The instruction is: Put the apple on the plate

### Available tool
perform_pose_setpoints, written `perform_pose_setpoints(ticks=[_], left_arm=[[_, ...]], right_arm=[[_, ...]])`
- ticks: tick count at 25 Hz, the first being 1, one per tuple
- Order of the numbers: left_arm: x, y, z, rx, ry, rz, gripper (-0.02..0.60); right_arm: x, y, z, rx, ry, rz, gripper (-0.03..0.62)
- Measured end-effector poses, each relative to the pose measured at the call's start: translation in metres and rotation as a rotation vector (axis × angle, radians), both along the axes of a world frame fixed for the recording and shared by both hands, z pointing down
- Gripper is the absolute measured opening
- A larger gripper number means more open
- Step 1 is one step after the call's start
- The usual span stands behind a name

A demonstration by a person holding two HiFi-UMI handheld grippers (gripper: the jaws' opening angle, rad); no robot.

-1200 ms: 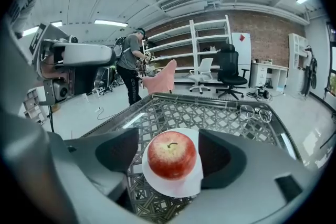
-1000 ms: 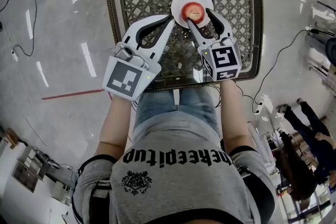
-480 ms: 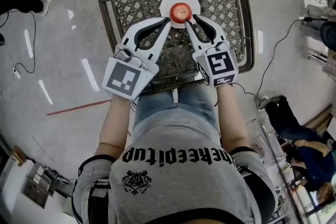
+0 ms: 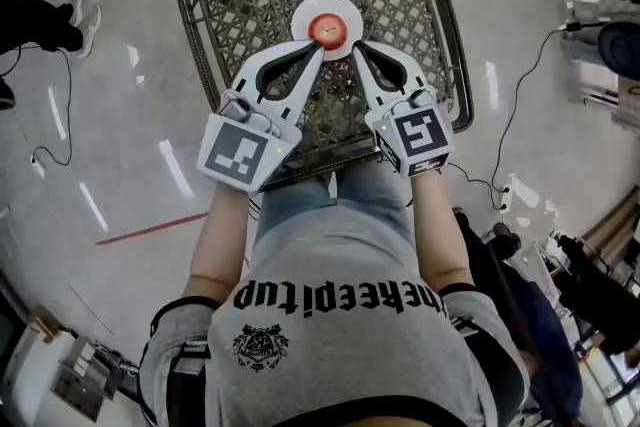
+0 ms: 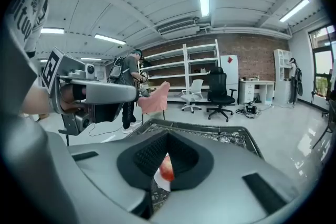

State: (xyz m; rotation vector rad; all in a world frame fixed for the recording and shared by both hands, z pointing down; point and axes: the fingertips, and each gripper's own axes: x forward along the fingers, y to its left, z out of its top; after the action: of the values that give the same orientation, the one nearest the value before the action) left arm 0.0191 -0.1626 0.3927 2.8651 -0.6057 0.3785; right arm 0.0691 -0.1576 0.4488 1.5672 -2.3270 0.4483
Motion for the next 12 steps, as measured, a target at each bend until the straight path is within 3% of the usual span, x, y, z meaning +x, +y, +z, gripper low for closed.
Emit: perform_pose_setpoints(ticks=[12], left_arm=[[0.01, 0.018, -0.026, 0.045, 0.017, 0.025, 0.02]], right_arm=[[0.001, 0.021, -0.046, 0.079, -0.013, -0.003, -0.008]])
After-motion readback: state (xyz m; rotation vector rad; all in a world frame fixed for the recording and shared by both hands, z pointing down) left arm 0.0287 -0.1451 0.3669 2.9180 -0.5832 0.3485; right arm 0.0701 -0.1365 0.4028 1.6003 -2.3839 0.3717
